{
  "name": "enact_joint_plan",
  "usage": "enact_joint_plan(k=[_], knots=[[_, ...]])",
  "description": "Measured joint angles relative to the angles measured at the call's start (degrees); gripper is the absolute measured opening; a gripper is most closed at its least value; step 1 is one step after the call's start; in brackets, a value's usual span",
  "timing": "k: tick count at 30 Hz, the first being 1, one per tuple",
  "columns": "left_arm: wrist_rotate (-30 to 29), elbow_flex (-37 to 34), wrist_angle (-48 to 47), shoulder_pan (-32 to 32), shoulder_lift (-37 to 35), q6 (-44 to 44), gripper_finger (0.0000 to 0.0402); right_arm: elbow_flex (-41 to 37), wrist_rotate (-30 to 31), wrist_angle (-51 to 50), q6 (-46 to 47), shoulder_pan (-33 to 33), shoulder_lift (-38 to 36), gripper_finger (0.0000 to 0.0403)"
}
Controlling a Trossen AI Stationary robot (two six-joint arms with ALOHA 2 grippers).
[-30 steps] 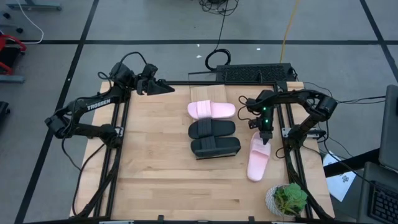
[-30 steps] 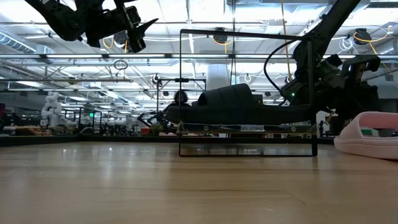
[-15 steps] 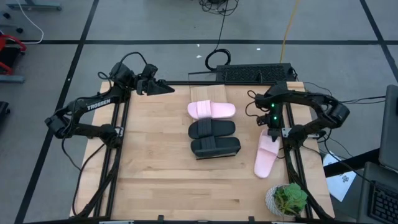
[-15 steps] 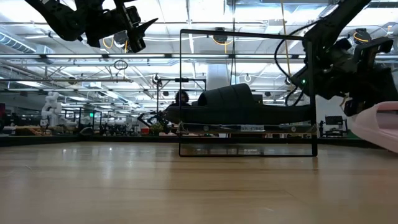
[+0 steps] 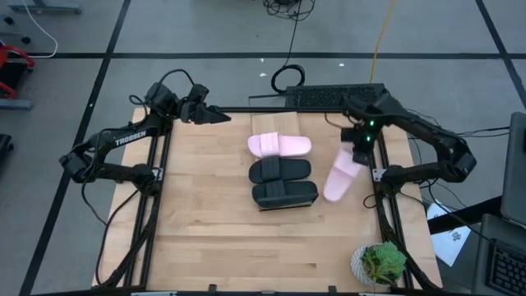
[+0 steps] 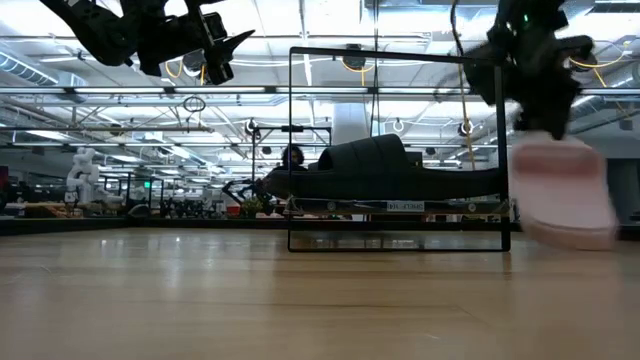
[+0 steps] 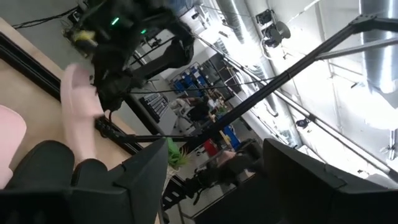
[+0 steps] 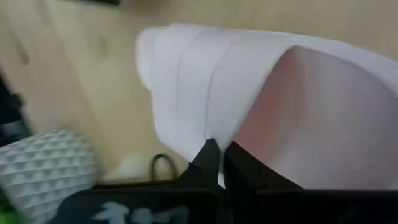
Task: Pick and place slides into the shelf
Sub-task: Put the pink slide on the shelf
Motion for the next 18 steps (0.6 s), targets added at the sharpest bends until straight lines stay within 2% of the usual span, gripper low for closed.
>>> enact_joint_plan(k=[10,15,18], knots=[[-1.73,-0.01,0.00,-0.07,-0.01,-1.93,0.0260,25.52,13.32,-0.06,-4.91,0.10,4.00,0.0000],[-3.01,-0.02,0.00,-0.09,-0.01,-2.04,0.0260,34.84,18.82,0.54,-7.72,2.74,7.35,0.0000],[-4.26,-0.02,0.00,-0.08,-0.01,-1.74,0.0260,38.69,19.88,1.53,-9.12,5.12,9.07,0.0000]])
